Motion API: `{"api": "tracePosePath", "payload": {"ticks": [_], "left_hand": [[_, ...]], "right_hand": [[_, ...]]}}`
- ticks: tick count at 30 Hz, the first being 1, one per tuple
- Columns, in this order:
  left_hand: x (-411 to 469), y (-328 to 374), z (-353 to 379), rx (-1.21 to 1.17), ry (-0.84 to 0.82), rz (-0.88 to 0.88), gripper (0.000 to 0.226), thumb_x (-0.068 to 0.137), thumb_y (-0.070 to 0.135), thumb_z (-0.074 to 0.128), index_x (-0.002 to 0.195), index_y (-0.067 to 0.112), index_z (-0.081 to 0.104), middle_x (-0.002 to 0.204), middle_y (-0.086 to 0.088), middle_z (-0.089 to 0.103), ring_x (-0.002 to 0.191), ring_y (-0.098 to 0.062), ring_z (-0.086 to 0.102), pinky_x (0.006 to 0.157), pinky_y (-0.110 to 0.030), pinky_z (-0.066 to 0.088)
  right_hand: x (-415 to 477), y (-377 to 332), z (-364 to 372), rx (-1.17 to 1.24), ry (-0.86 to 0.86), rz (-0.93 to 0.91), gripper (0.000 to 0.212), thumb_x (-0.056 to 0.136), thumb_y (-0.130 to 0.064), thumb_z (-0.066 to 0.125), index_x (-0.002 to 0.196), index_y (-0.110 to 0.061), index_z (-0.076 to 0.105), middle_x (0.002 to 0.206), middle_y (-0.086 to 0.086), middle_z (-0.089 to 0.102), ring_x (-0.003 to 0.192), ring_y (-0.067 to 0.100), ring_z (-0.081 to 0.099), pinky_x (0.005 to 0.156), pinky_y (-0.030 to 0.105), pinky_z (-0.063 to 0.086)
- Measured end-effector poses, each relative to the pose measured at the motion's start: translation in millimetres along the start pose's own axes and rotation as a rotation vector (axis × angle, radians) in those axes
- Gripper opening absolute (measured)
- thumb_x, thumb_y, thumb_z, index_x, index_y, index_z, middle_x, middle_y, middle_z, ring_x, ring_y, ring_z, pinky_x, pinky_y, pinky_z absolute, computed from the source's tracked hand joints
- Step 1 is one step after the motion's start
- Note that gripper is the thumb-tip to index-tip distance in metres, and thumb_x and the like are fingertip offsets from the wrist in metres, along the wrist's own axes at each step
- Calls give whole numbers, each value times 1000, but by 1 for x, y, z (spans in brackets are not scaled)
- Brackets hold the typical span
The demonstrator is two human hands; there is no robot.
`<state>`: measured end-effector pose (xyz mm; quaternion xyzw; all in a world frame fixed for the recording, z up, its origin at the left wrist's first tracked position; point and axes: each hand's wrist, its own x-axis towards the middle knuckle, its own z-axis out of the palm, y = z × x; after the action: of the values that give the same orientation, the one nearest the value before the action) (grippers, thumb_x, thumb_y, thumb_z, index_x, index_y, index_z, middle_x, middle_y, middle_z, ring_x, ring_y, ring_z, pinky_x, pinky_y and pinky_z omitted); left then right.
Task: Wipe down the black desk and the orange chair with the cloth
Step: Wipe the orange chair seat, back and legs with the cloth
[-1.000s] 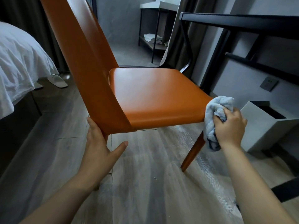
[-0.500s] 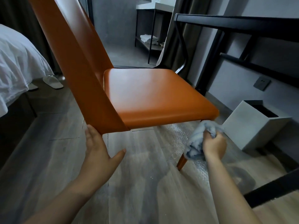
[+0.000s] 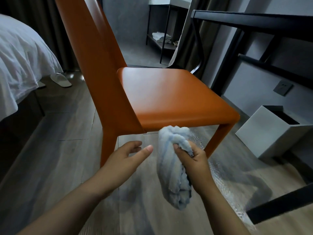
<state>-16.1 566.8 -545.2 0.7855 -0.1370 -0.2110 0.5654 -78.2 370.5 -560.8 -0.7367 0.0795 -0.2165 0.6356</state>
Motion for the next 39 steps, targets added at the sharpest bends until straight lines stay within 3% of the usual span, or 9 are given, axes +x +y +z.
{"api": "tracePosePath", "payload": {"ticks": [5, 8, 12, 16, 22, 26, 31, 34, 39], "left_hand": [[4, -2, 8, -267, -91, -73, 90, 66, 70, 67, 142, 32, 37, 134, 10, 54, 118, -15, 57, 95, -42, 52], [5, -5, 9, -340, -182, -59, 72, 72, 65, 69, 134, 35, 47, 124, 10, 63, 111, -15, 63, 93, -45, 54], [4, -5, 11, -433, -286, -42, 54, 80, 58, 66, 127, 34, 54, 120, 5, 67, 110, -19, 65, 88, -45, 55], [0, -6, 20, -504, -214, 9, 54, 80, 50, 68, 128, 32, 52, 118, 2, 67, 107, -20, 67, 84, -44, 57], [-8, 6, 17, -474, -99, 82, 43, 87, 26, 65, 129, 23, 54, 118, -3, 68, 107, -24, 66, 89, -49, 54], [-25, 20, -10, -247, 118, 188, 48, 73, 38, 71, 119, 29, 59, 109, 5, 70, 96, -14, 69, 76, -39, 59], [-48, 28, -49, -50, 476, 240, 35, 75, 29, 76, 103, 37, 57, 94, 11, 67, 80, -2, 66, 62, -25, 53], [-60, 27, -70, 16, 585, 271, 41, 71, 31, 74, 106, 40, 56, 92, 21, 67, 78, 8, 64, 49, -11, 47], [-65, 46, -105, 16, 840, 416, 38, 72, 38, 74, 102, 47, 53, 92, 35, 62, 81, 16, 60, 52, -5, 45]], "right_hand": [[-7, -12, 19, 81, -76, -46, 32, 86, -29, 62, 117, -26, 61, 108, -15, 69, 99, 6, 67, 73, 20, 55], [-11, -11, 23, 111, -38, -60, 45, 83, -28, 64, 125, -23, 50, 107, -28, 65, 97, 0, 66, 70, 16, 54], [-14, -11, 29, 121, -7, -62, 47, 81, -29, 67, 125, -26, 49, 107, -24, 67, 95, 4, 69, 70, 19, 55], [-14, -10, 29, 97, -38, -65, 41, 82, -29, 66, 122, -26, 56, 110, -19, 67, 101, 7, 67, 75, 22, 55], [-12, -19, 18, 159, -145, -27, 40, 84, -24, 71, 123, -27, 61, 116, -9, 69, 106, 12, 67, 81, 26, 56], [-4, -28, 1, 118, -181, -15, 46, 81, -31, 71, 126, -24, 61, 116, -4, 69, 105, 15, 67, 82, 28, 57], [20, -32, 22, -128, -73, -174, 33, 86, -38, 64, 117, -27, 64, 97, -21, 70, 93, -5, 65, 69, 10, 52], [37, -38, 52, -203, -81, -265, 46, 84, -52, 55, 125, -30, 60, 108, -24, 64, 101, -8, 60, 74, 8, 51], [56, -52, 82, -95, -169, -260, 29, 87, -47, 54, 116, -42, 60, 99, -35, 63, 99, -11, 60, 67, 9, 51]]}}
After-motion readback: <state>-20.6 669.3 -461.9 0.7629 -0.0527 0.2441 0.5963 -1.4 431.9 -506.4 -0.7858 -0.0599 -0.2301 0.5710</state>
